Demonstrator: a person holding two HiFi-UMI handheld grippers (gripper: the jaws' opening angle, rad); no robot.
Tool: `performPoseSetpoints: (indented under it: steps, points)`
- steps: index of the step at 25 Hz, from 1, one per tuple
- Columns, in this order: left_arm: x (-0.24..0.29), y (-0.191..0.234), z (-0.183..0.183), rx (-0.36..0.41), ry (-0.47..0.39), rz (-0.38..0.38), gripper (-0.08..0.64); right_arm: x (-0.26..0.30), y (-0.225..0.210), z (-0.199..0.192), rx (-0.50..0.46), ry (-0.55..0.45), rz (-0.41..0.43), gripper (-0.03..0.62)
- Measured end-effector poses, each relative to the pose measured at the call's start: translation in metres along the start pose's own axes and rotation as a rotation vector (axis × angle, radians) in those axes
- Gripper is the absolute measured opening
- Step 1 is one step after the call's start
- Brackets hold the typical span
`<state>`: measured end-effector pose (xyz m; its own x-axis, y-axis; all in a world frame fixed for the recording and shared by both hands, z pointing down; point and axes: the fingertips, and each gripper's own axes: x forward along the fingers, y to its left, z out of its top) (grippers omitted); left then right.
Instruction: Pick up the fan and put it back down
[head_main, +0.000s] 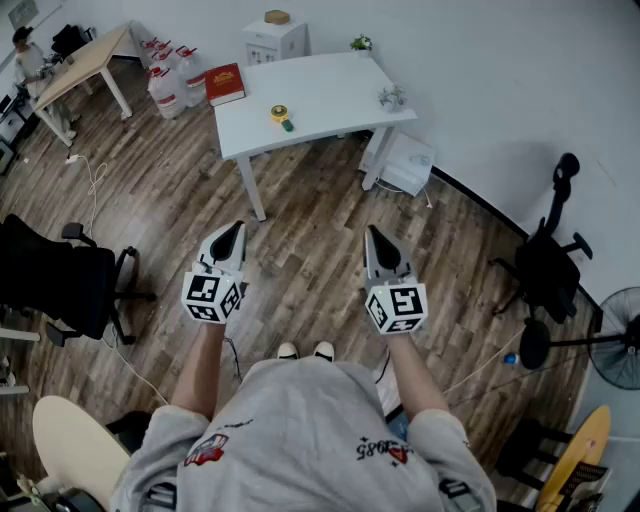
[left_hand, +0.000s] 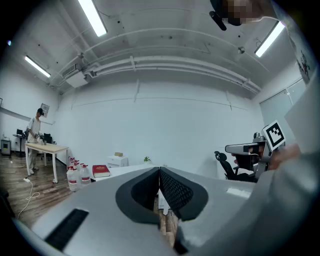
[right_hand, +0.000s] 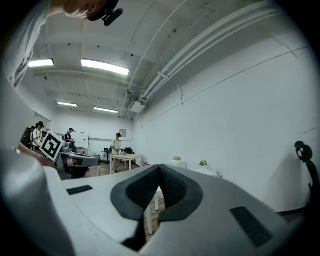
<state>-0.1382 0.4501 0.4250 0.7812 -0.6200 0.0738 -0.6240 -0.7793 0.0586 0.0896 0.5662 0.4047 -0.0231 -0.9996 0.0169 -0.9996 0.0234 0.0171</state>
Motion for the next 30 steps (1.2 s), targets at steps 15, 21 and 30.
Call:
performPoseSetpoints:
  steps: [15,21,30]
  points:
    - [0.01,-0.018,-0.009,-0.014,0.026,0.001,0.005,-0.004,-0.011,0.007,0.012,-0.084,0.007,0.256]
    - [0.017,-0.037,-0.01,-0.018,0.034,0.004,0.005,-0.012,-0.033,0.004,0.01,-0.083,-0.045,0.394]
    - [0.029,-0.068,-0.021,-0.003,0.045,0.04,0.005,-0.033,-0.062,-0.016,0.024,-0.056,0.006,0.373]
